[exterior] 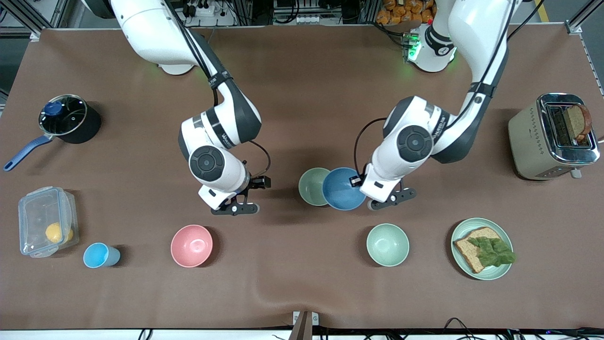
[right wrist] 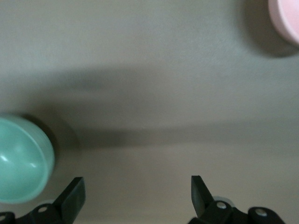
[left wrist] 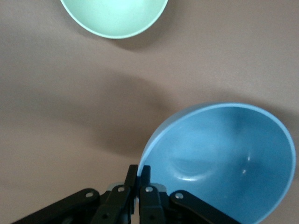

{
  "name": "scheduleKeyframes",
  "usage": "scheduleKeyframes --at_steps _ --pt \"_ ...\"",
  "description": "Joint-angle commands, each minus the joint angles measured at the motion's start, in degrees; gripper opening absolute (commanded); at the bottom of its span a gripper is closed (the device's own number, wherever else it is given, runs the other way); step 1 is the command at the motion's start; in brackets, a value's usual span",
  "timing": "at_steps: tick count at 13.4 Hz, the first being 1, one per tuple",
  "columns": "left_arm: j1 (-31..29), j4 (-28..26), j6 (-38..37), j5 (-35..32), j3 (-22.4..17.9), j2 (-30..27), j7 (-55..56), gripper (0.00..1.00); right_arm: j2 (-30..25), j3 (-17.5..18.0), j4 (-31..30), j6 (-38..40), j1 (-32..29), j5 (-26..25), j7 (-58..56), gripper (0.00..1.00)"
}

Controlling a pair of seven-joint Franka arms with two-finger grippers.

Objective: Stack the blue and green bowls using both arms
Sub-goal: 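Carry the blue bowl with the left gripper over the green bowl, then lower the blue bowl into the green bowl and open the left gripper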

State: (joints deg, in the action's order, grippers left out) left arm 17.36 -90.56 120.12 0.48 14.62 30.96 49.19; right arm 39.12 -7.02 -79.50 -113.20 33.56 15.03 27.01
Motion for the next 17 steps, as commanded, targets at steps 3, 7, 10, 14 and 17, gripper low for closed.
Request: scheduleKeyframes --at_steps 3,7,10,14,17 --pt "1.6 2.1 0.9 -0.7 -0.4 1.7 4.6 0.0 4.6 1.1 0.7 -7.5 -2.5 10.0 25.9 1.0" --pt "2.9 2.1 1.2 -0.8 -0.6 2.4 5.2 0.0 7.5 1.8 2.3 -13.0 -1.5 12.4 39.0 1.0" --pt "3.4 2.7 1.2 -0.8 -0.7 2.9 6.4 0.0 9.1 1.8 2.3 -17.3 0.8 14.4 43.5 1.0" --pt "4.5 3.5 1.2 -0.8 -0.8 3.9 8.4 0.0 10.4 1.8 2.3 -19.5 2.1 14.5 44.8 1.0" --pt "5.0 3.5 1.3 -0.8 -0.7 5.1 10.4 0.0 11.2 1.9 2.2 -21.7 3.7 15.1 45.6 1.0"
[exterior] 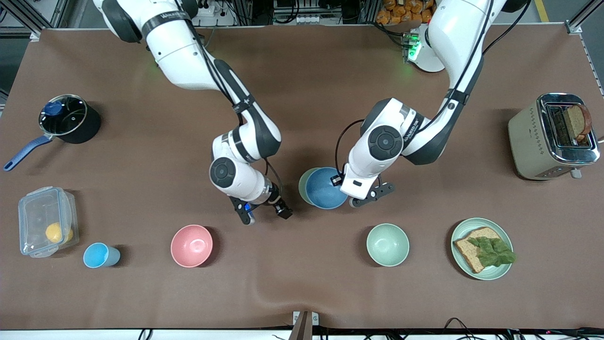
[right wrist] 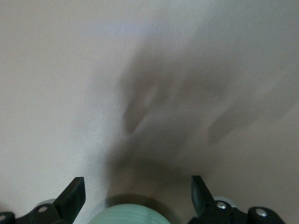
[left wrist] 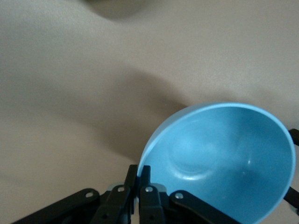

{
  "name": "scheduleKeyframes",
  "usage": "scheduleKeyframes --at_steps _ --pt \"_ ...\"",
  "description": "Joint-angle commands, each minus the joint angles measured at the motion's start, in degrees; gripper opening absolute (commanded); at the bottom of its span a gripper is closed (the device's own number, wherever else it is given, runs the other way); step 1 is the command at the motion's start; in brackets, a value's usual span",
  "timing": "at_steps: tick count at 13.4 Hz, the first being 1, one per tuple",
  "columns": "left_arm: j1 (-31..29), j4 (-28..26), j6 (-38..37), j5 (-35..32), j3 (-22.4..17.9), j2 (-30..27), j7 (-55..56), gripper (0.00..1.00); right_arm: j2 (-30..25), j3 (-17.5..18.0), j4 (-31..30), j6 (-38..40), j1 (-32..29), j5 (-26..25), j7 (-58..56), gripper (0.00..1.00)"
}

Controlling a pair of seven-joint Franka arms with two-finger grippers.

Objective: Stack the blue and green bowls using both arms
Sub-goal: 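Lower the blue bowl into the green bowl and open the left gripper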

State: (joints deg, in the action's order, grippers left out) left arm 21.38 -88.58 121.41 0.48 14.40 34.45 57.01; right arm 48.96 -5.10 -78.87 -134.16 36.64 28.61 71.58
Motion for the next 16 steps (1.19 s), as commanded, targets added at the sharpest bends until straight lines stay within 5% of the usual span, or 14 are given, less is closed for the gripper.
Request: scheduleKeyframes --at_steps 1,16 --pt "1.5 1.6 0.1 -0.8 -0.6 2.0 3.4 0.0 1.5 -0.1 1.5 -0.7 1.0 1.5 1.1 1.0" --pt "3.4 1.0 3.9 -0.4 -0.4 5.3 6.2 0.0 2.3 -0.1 1.3 -1.4 2.4 1.4 1.3 1.0"
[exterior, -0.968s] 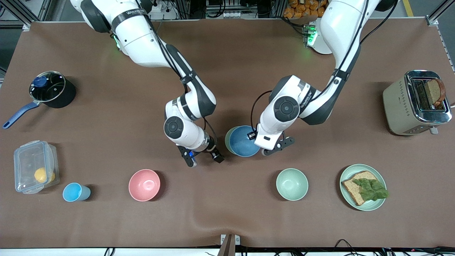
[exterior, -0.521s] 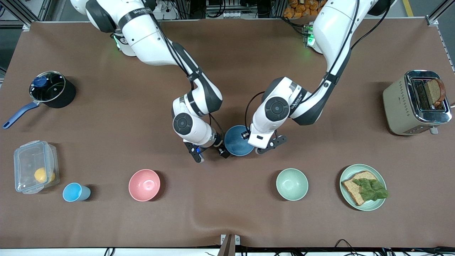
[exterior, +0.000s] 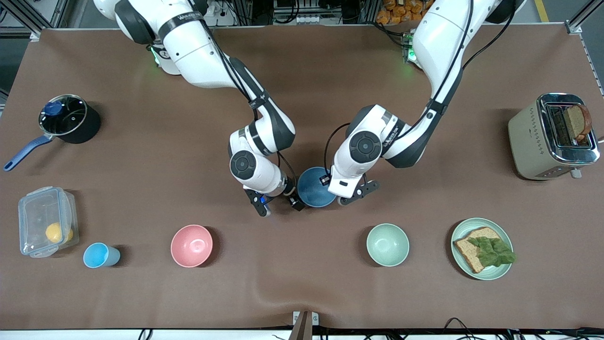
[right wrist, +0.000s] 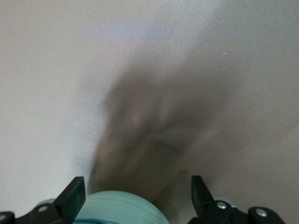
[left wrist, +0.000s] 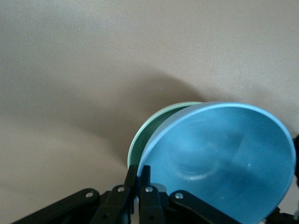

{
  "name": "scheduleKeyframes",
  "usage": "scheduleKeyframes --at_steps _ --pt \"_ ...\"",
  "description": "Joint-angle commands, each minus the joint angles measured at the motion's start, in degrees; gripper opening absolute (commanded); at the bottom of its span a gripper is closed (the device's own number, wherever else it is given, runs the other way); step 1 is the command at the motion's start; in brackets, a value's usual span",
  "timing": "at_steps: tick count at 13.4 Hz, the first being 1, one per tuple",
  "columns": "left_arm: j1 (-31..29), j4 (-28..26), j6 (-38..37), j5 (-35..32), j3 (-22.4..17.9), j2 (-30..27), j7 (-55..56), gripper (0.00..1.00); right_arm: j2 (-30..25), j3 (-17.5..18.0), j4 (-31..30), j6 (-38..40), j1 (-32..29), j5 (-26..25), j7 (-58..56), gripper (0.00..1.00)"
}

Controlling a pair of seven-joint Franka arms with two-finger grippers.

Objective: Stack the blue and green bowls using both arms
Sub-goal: 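Lower the blue bowl into the green bowl and open the left gripper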

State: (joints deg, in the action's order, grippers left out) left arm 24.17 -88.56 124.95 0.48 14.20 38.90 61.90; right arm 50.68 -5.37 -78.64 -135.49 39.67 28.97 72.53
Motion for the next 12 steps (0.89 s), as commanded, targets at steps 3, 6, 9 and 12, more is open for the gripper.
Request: scheduleKeyframes --at_steps 3,6,9,12 --pt "0.5 0.7 0.4 -0.2 -0.2 0.7 2.9 0.0 0.6 0.2 1.1 0.0 -1.2 1.0 0.3 1.0" --pt "0.5 0.2 0.3 -0.1 -0.2 0.7 3.6 0.0 0.6 0.2 1.1 0.0 -1.2 1.1 0.3 1.0" --pt "0.4 -0.2 0.3 -0.1 -0.2 0.6 4.0 0.0 0.6 0.2 1.1 -0.1 -0.9 1.1 0.5 1.0" --pt "0.4 -0.2 0.3 -0.1 -0.2 0.6 4.4 0.11 0.6 0.2 1.0 -0.2 -0.4 1.0 0.5 1.0"
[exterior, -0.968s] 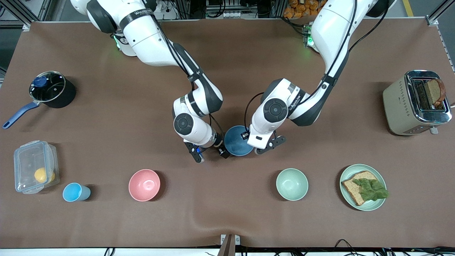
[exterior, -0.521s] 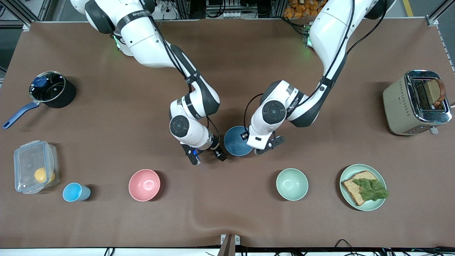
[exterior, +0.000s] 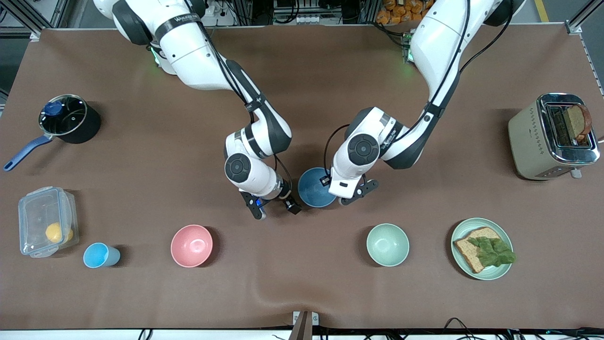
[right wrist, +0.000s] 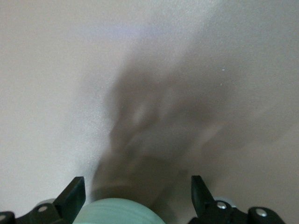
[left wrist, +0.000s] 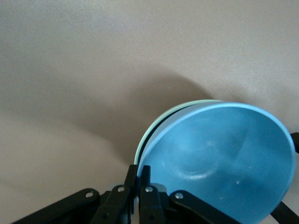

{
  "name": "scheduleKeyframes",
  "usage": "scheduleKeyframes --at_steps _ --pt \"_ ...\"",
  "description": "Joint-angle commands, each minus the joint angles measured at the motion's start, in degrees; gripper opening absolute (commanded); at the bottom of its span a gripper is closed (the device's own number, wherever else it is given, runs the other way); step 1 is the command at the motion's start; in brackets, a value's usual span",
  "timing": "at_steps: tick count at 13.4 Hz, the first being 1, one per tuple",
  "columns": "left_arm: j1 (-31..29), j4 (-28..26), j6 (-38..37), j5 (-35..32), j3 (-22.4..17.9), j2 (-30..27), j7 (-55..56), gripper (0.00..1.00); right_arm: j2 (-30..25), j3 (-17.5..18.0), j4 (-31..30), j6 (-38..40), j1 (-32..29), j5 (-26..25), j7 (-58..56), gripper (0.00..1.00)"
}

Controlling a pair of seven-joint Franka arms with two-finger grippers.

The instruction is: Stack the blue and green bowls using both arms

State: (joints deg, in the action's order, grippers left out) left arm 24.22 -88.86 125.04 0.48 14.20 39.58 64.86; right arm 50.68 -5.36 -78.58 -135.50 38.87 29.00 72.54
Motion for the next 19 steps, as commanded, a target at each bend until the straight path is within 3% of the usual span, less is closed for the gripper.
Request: scheduleKeyframes --at_steps 1,2,3,4,10,15,17,19 --pt "0.4 0.3 0.2 -0.1 -0.2 0.1 1.4 0.28 0.6 0.1 1.0 -0.5 0.4 0.9 0.5 1.0" --pt "0.3 0.4 0.2 -0.1 -0.2 0.1 1.3 0.54 0.6 0.2 1.0 -0.6 0.5 0.9 0.5 1.0" --pt "0.2 0.4 0.2 -0.1 -0.2 0.0 1.4 0.88 0.6 0.1 1.0 -0.6 0.5 0.9 0.5 1.0" --pt "0.2 0.5 0.2 -0.1 -0.2 -0.2 1.3 1.0 0.6 0.1 1.0 -0.6 0.5 0.9 0.4 1.0" --pt "-5.1 0.8 -0.6 -0.9 -0.4 -7.4 -0.8 1.0 -0.2 0.1 1.1 2.9 -2.6 0.4 -7.5 1.0" --pt "-12.6 0.8 -7.5 -1.0 -0.5 -13.6 -15.2 1.0 -3.6 -0.3 1.4 15.6 -8.4 0.4 -27.1 1.0" --pt "-14.2 0.9 -10.4 -1.5 -0.8 -15.2 -22.1 1.0 -5.8 -2.1 1.1 20.7 -9.9 0.3 -32.0 1.0" --pt "-16.2 0.9 -13.0 -6.3 -0.7 -17.6 -26.2 1.0 -8.7 -2.6 1.0 27.6 -13.8 0.3 -38.9 1.0"
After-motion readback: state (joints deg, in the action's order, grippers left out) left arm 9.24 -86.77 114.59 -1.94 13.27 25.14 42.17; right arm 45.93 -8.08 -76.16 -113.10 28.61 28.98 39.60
